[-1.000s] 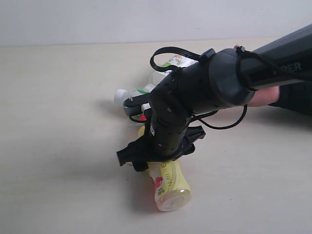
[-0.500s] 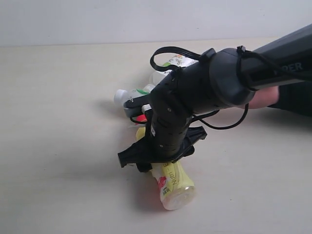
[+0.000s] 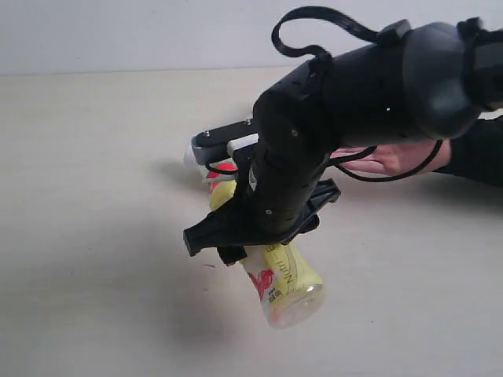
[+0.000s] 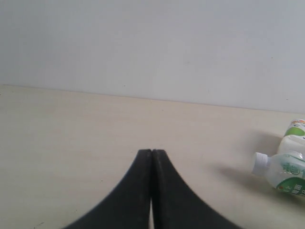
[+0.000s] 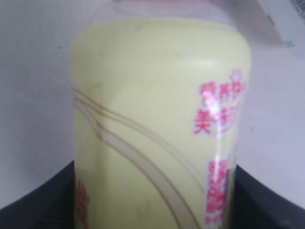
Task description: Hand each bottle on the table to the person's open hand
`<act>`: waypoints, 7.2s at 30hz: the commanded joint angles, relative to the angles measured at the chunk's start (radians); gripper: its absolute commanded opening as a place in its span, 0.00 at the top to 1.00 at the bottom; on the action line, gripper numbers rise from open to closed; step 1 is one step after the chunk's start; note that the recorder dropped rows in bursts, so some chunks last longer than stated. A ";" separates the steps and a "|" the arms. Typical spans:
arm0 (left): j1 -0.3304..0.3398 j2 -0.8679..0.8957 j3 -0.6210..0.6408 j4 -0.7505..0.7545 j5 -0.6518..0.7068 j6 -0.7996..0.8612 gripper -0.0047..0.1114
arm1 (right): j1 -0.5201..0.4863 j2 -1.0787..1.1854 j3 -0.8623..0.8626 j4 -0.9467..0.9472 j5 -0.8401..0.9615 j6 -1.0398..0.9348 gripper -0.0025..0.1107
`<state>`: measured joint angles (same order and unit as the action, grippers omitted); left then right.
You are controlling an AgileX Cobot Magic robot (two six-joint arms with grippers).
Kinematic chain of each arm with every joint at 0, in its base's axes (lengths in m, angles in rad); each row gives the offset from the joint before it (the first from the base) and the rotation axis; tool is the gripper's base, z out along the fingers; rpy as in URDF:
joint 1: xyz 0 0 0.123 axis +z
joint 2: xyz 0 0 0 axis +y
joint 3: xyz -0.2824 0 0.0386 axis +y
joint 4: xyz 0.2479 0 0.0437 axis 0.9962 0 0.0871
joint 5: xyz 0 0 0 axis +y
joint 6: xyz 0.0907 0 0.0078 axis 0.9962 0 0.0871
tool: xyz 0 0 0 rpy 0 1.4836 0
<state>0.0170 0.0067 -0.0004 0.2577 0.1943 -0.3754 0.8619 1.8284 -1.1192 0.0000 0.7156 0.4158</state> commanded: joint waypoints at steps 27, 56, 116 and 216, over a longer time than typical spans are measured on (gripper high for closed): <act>0.001 -0.007 0.000 0.000 -0.001 0.001 0.96 | 0.202 -0.686 0.745 -0.070 -0.957 -0.212 0.98; 0.001 -0.007 0.000 0.000 -0.001 0.001 0.96 | 0.152 -0.577 0.676 0.960 -1.227 -1.161 0.98; 0.001 -0.007 0.000 0.000 -0.001 0.001 0.96 | -0.369 -0.291 0.425 1.744 -1.196 -2.242 0.98; 0.001 -0.007 0.000 0.000 -0.001 0.001 0.96 | -0.570 -0.167 0.351 0.070 -0.648 -0.500 0.62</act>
<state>0.0170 0.0067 -0.0004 0.2577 0.1943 -0.3737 0.2972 1.6559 -0.7598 0.0802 0.0843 -0.0869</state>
